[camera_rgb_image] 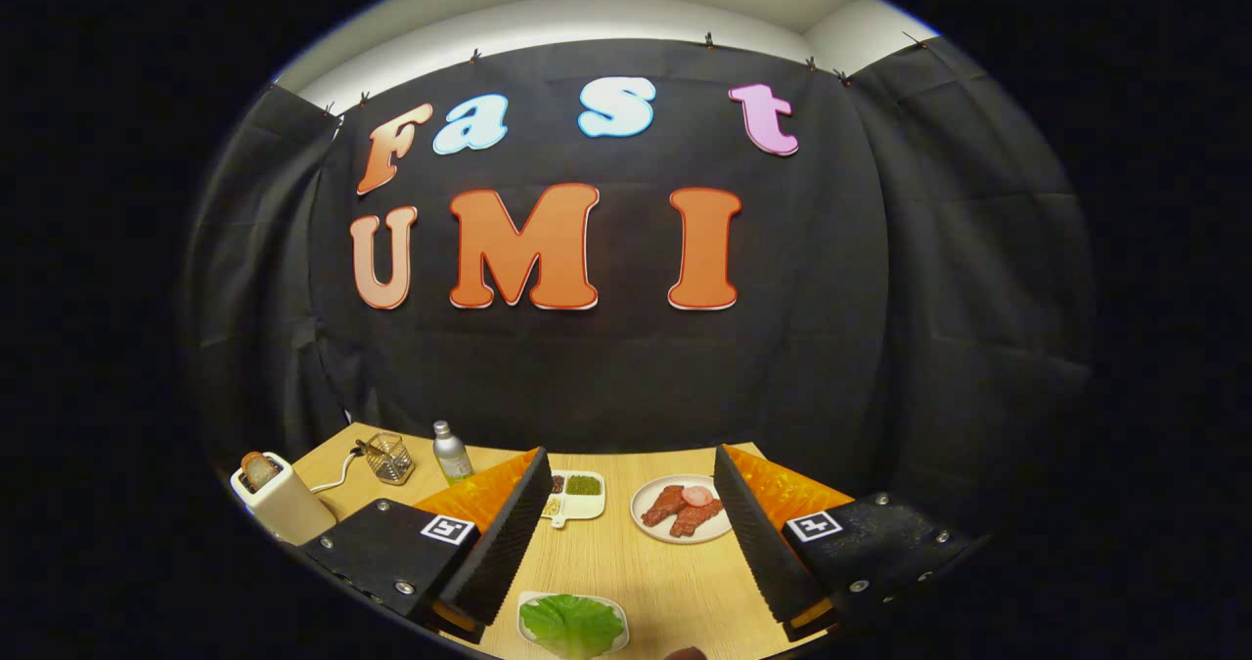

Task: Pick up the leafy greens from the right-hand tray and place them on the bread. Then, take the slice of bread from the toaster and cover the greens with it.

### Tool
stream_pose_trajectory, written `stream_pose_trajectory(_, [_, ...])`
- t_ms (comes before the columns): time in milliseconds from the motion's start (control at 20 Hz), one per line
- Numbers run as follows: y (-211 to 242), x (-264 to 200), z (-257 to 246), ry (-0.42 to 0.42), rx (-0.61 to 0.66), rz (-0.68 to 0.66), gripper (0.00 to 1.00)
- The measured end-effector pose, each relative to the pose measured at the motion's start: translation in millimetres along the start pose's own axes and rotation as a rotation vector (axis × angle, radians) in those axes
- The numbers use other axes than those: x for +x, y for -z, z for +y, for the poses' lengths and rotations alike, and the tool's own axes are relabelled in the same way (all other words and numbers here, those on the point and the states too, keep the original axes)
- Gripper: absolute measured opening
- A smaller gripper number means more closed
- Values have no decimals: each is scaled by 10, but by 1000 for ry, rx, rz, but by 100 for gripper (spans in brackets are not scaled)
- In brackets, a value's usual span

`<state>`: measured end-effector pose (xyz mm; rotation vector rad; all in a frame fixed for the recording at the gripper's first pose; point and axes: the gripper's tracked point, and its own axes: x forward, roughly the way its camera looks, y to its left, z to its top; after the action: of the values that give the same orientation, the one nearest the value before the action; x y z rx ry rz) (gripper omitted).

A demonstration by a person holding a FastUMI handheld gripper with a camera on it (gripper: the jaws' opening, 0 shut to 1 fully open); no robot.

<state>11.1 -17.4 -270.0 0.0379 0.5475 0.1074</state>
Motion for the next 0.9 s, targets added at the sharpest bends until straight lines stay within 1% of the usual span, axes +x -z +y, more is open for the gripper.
stream_pose_trajectory(100, [301, 61, 78, -29, -4, 98, 100])
stream_pose_trajectory(250, [915, 115, 195, -74, -27, 300, 100])
stream_pose_trajectory(350, [1263, 132, 227, -84, -55, 418, 100])
stream_pose_trajectory(500, [1708, 122, 290, -108, -79, 573, 96])
stream_pose_trajectory(750, [2219, 38, 479, -161, -101, 745, 96])
stream_pose_trajectory(900, [2453, 16, 586, -193, -141, 807, 96])
